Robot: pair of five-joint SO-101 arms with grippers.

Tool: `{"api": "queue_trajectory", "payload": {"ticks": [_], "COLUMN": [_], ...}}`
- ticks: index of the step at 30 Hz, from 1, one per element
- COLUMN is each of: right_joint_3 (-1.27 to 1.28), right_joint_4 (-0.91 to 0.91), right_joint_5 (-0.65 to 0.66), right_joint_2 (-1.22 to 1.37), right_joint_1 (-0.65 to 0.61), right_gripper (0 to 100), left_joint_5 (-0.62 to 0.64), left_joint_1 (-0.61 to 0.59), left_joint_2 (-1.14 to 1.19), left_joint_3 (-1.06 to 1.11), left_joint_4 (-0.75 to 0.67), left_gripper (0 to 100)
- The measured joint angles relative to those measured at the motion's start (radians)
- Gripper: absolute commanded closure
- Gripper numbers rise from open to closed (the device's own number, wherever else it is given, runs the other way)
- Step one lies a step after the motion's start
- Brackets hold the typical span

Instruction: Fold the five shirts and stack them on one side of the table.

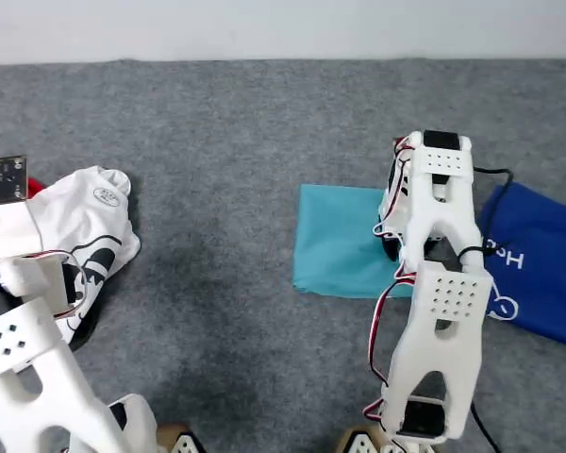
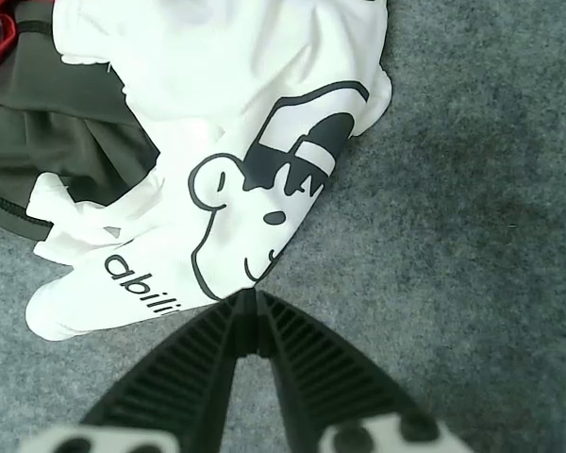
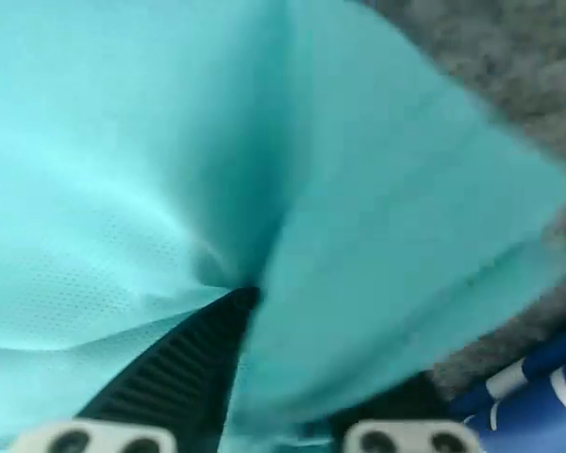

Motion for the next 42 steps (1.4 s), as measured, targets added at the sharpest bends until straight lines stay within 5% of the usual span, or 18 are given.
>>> {"api": "queue_trajectory", "payload": {"ticks": [7,18,25,32,42], "right_joint_3": [0.003,0.005,0.005,0.005,0.005], "right_joint_4": [-0.052,-0.405,-0.612,-0.628,-0.588], "right_joint_5": [0.167,0.790,1.022,0.988,0.408], "right_joint_2": [-0.021,-0.046,-0.044,-0.049,-0.230], "right_joint_1": [0.003,0.002,-0.034,-0.041,-0.041], "right_gripper": [98.8,98.8,98.1,80.9,74.5], "left_joint_5": [0.000,0.000,0.000,0.000,-0.068], "left_joint_1": [0.000,0.000,0.000,0.000,0.000], "left_joint_2": [0.000,0.000,0.000,0.000,0.000], "left_joint_3": [0.000,0.000,0.000,0.000,0.000], "left_joint_4": [0.000,0.000,0.000,0.000,0.003], "left_gripper": [100,100,100,100,100]}}
